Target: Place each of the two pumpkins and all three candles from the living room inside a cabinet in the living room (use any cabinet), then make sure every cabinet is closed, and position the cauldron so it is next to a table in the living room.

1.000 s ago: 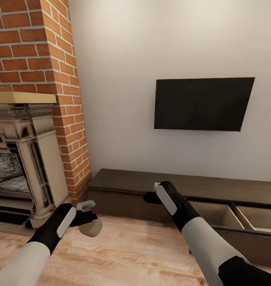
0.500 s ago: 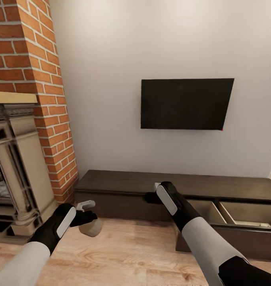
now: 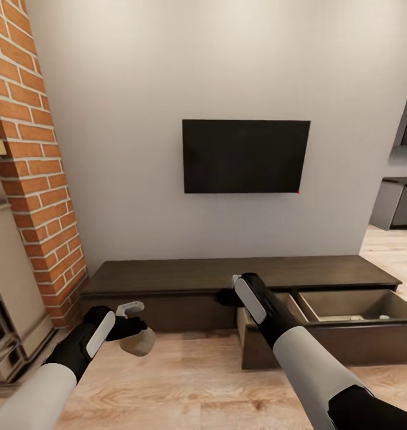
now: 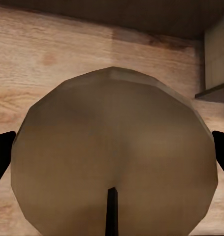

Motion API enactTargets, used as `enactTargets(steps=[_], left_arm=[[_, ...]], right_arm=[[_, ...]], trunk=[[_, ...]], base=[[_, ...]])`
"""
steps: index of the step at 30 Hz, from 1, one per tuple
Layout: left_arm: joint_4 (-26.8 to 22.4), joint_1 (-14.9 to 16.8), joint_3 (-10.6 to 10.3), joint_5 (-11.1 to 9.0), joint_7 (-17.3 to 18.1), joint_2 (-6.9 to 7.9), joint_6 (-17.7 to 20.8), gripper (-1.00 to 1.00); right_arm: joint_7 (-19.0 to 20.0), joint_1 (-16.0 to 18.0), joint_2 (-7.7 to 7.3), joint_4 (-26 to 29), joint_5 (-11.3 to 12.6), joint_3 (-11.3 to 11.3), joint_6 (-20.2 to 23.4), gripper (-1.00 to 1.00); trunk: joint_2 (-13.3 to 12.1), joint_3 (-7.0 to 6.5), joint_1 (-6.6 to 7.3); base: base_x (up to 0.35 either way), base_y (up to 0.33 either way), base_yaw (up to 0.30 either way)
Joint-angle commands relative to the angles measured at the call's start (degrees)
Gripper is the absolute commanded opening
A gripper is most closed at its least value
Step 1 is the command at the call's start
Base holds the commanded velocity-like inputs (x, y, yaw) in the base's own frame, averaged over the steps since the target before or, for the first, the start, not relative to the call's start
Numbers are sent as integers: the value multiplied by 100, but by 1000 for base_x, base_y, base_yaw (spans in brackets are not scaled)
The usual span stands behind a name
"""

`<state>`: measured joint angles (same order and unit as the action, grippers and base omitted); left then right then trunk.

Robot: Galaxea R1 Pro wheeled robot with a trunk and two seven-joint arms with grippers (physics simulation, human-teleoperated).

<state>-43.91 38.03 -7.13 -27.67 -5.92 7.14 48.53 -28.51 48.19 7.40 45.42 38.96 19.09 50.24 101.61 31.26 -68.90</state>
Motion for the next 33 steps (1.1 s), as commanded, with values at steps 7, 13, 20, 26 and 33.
enactTargets(steps=[7, 13, 20, 26, 33], left_arm=[[-39, 2, -26, -72, -59, 7, 16, -100], [-47, 2, -26, -65, -64, 6, 16, -100], [-48, 2, -31, -63, -65, 6, 16, -100], [-48, 2, -34, -63, -66, 6, 16, -100], [-48, 2, -34, -63, -64, 6, 16, -100]], right_arm=[[-58, 6, 0, 2, 59, 16, 4, 100], [-58, 6, 6, 2, 59, 16, 4, 100], [-58, 6, 5, 2, 59, 16, 4, 100], [-58, 6, 7, 2, 59, 16, 0, 100], [-54, 6, 0, 2, 59, 16, -1, 100]], trunk=[[4, 7, 0], [4, 7, 0], [4, 7, 0], [4, 7, 0], [4, 7, 0]], base=[[0, 0, -290], [0, 0, -290], [0, 0, -290], [17, -32, -290], [64, -74, -290]])
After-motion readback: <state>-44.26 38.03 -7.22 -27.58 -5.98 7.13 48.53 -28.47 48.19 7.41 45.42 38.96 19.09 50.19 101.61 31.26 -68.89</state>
